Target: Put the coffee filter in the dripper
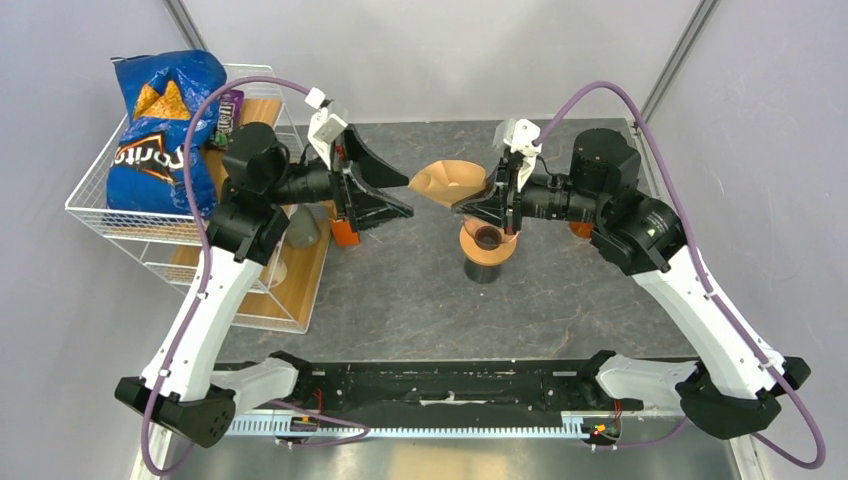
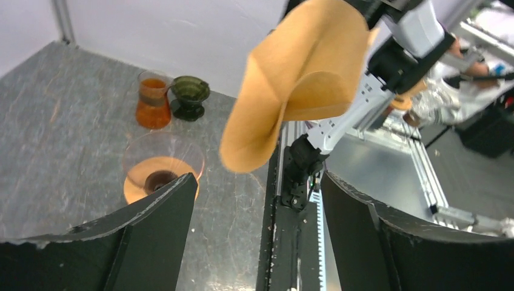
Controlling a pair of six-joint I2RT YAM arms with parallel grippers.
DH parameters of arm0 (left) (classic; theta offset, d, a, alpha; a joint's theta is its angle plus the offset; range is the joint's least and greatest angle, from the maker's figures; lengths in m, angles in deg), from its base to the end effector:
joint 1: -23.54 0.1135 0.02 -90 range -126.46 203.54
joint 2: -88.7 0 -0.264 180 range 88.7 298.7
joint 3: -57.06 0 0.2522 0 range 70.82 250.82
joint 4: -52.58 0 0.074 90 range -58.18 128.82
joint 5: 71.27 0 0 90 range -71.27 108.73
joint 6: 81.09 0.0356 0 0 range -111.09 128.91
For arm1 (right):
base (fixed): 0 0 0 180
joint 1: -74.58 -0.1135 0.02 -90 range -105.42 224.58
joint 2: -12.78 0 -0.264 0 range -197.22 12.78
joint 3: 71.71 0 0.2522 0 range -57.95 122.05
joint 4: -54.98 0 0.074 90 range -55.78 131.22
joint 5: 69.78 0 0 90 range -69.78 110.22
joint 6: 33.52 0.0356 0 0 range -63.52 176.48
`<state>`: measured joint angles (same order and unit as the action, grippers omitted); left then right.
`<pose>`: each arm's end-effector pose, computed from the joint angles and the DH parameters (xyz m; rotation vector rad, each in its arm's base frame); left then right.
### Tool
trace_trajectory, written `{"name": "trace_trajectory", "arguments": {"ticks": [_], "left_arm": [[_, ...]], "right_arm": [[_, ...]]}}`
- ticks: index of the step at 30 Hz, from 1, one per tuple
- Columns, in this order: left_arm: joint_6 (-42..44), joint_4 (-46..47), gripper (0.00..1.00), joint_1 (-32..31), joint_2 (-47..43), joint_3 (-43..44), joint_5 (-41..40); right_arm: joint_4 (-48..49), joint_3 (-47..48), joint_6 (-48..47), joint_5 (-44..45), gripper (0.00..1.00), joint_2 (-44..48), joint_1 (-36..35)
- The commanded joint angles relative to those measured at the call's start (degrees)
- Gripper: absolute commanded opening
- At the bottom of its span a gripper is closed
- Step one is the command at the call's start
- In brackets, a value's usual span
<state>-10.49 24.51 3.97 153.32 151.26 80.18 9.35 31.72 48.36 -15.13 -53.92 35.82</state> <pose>0.1941 -0.1022 0.4789 0.9024 1.4740 -1.3319 0.1583 0.1535 0.4909 -1.1167 1.3944 0.9193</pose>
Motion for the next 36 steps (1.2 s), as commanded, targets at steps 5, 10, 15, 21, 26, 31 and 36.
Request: {"name": "trace_trajectory", "arguments": {"ticks": [5,10,15,21,26,31,36], "left_arm": [[9.7,-1.6,0.8,-4.6,0.9,4.9,-3.0],[13.2,-10.9,0.75,-5.6,3.2,8.8,-4.9],[24.3,-19.6,0.72,-6.1,2.4,10.8,-5.5],[34.4,-19.8,0.65,-9.4,-0.7,9.1,-5.7],[42.2,-21.7,0.59,-14.3,0.2,12.0,-7.8],[45.6,-23.9,0.55,-17.5,2.0,14.6,-9.6],[47.0,-24.9,0.54,-20.9,2.7,14.5,-11.7]], "right_arm": [[-2.2,1.7,1.0,-0.5,0.0,1.3,0.0],[-3.7,-1.8,-6.7,4.1,0.0,3.6,0.1],[-7.1,-3.6,-9.4,2.4,0.0,5.4,0.0],[-7.6,-4.9,-8.6,0.0,0.02,6.2,0.0],[-9.1,-4.3,-9.3,-2.3,0.03,5.6,0.0],[-9.1,-4.1,-9.4,-3.4,0.04,5.7,0.0],[-9.1,-4.1,-9.7,-4.2,0.05,5.9,0.0]]}}
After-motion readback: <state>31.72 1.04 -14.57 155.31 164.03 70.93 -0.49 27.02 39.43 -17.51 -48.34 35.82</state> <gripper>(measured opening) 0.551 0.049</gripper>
